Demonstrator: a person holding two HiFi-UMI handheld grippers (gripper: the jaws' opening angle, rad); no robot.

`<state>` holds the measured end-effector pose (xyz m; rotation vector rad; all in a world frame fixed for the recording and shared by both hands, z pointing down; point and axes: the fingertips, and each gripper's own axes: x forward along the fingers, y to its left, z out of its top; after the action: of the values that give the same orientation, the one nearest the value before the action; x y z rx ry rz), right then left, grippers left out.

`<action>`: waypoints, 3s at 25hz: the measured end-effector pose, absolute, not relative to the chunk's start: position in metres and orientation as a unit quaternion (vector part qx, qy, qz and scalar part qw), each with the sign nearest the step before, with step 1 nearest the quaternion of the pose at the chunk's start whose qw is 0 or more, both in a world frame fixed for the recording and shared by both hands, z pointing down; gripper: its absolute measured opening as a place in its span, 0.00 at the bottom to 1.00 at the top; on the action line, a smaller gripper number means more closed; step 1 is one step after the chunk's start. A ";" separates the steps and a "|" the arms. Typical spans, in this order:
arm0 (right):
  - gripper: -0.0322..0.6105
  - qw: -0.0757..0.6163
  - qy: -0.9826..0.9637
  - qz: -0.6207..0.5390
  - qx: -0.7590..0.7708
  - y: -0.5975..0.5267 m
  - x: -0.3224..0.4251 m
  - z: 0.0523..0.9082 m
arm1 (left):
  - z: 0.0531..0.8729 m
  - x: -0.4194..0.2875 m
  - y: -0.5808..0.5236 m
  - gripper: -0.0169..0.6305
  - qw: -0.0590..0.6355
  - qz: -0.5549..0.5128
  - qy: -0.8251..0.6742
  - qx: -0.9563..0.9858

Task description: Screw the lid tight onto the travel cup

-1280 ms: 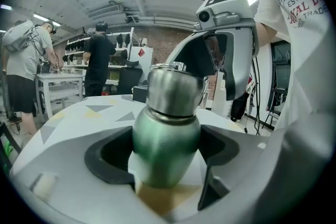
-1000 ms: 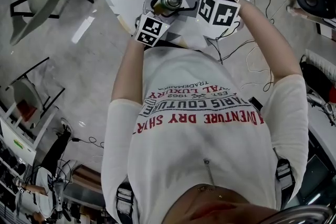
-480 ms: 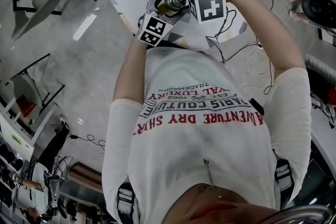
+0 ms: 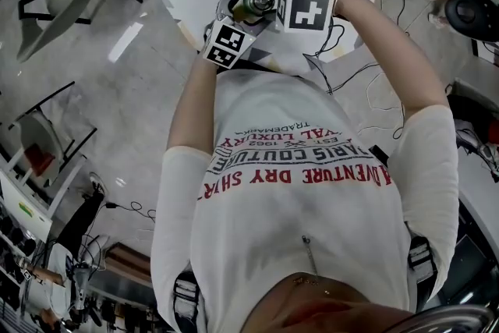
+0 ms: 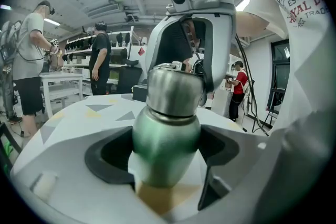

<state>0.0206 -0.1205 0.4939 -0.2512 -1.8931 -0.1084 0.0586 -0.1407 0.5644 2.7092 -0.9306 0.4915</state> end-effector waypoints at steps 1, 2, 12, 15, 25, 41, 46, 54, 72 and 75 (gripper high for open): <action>0.44 0.577 -0.812 -0.027 -0.085 -0.121 0.020 0.494 | 0.565 0.058 -0.141 0.61 0.118 0.168 -0.318 0.926; 0.44 0.575 -0.816 -0.007 -0.063 -0.122 0.020 0.495 | 0.565 0.058 -0.141 0.61 0.118 0.167 -0.318 0.926; 0.44 0.536 -0.826 0.132 0.112 -0.129 0.021 0.496 | 0.566 0.058 -0.141 0.61 0.118 0.169 -0.317 0.926; 0.44 0.537 -0.825 0.128 0.116 -0.129 0.021 0.496 | 0.566 0.058 -0.141 0.61 0.119 0.169 -0.317 0.926; 0.48 0.560 -0.828 0.011 -0.029 -0.125 0.035 0.482 | 0.563 0.059 -0.141 0.61 0.121 0.164 -0.322 0.924; 0.42 0.580 -0.759 -0.179 -0.236 -0.109 0.022 0.489 | 0.565 0.061 -0.139 0.62 0.126 0.166 -0.324 0.923; 0.41 0.583 -0.769 -0.145 -0.217 -0.113 0.020 0.488 | 0.569 0.059 -0.140 0.62 0.128 0.164 -0.324 0.923; 0.41 0.598 -0.795 -0.044 -0.093 -0.119 0.017 0.491 | 0.566 0.059 -0.140 0.62 0.128 0.169 -0.319 0.924; 0.48 0.553 -0.833 -0.008 -0.022 -0.123 0.025 0.487 | 0.568 0.057 -0.141 0.62 0.134 0.166 -0.322 0.922; 0.47 0.563 -0.821 -0.050 -0.078 -0.122 0.029 0.483 | 0.566 0.057 -0.141 0.62 0.133 0.166 -0.323 0.922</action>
<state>0.0290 -0.1215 0.4826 -0.1829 -1.9336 -0.1169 0.0569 -0.1413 0.5662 2.6743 -0.9370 0.4824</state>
